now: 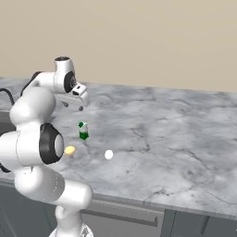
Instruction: Gather the eggs and milk located in the vicinity of the sink area and place them right next to the bowl.
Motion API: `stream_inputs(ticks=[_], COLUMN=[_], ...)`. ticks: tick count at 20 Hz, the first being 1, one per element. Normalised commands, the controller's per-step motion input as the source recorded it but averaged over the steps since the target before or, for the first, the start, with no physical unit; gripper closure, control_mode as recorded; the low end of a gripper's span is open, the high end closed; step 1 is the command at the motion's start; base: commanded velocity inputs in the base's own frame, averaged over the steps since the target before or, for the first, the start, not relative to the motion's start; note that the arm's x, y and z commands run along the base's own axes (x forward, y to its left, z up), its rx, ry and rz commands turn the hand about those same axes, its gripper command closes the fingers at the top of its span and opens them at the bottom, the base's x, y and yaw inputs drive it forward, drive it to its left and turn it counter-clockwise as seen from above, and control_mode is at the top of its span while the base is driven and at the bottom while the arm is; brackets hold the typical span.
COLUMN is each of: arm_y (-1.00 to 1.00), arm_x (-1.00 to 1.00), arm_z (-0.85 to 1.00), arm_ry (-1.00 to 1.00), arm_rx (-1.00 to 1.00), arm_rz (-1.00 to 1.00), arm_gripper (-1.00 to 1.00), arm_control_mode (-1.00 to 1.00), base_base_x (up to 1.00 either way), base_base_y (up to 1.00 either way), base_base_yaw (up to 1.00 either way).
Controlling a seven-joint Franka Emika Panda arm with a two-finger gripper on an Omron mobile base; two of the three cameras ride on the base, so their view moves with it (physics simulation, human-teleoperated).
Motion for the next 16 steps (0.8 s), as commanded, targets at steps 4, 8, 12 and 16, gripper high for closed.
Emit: stream_inputs(ticks=[4, 8, 12, 16], arm_y=[0.00, 0.00, -0.02, 0.00], arm_x=[0.53, 0.25, 0.03, 0.00], arm_z=[-0.48, -0.38, -0.28, -0.40], arm_ry=[-0.03, -0.04, 0.00, 0.02], arm_rx=[0.01, -0.02, -0.01, -0.01], arm_rz=[0.00, 0.00, 0.06, 0.05], arm_gripper=[-1.00, -1.00, -1.00, -1.00], arm_control_mode=[-1.00, -1.00, -1.00, -1.00], base_base_x=[0.00, 0.00, 0.00, 0.00], base_base_y=[0.00, 0.00, 0.00, 0.00], base_base_yaw=[0.00, 0.00, 0.00, 0.00])
